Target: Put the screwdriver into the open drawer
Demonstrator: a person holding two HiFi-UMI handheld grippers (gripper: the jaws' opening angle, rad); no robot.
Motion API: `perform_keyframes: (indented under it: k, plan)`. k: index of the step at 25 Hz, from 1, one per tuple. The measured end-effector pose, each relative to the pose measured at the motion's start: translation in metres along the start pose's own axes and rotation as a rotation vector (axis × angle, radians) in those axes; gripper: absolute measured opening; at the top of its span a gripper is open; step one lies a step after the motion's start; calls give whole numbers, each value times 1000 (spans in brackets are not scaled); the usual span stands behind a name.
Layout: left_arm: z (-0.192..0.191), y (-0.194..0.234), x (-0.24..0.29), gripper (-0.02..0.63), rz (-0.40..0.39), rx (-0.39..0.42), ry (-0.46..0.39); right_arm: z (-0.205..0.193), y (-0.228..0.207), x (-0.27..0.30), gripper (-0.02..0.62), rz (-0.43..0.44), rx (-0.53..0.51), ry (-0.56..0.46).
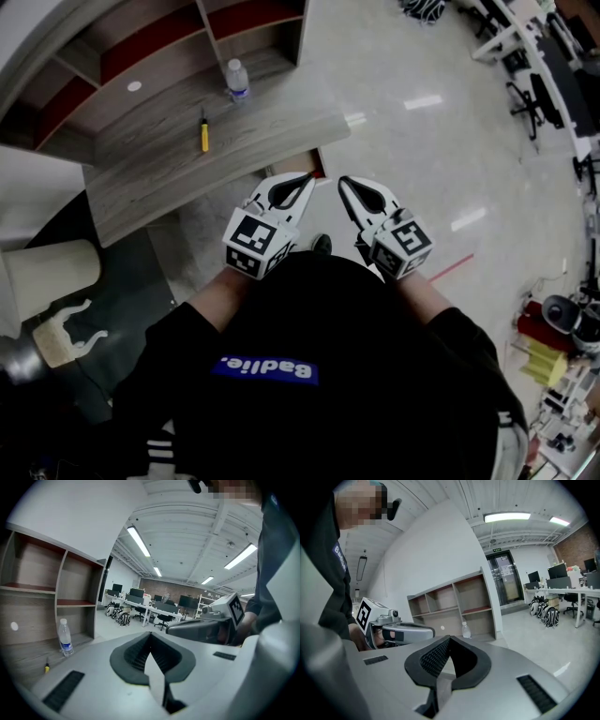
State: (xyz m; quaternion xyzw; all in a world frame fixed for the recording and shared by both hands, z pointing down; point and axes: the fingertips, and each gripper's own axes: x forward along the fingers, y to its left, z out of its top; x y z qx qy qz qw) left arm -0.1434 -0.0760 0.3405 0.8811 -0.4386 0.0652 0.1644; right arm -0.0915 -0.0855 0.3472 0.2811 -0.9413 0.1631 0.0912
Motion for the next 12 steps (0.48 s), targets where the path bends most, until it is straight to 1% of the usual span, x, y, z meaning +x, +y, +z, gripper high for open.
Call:
perform_keyframes:
  k: [4, 7, 12]
  plan:
    - [-2, -1, 0, 2, -8, 1, 4, -2, 0, -3, 28, -8, 2, 9]
    - [3, -3, 0, 2, -4, -1, 7, 3, -1, -6, 28, -7, -5, 0]
    - [2, -4, 0, 3, -8, 0, 8, 0, -3, -11, 28, -12, 1, 19]
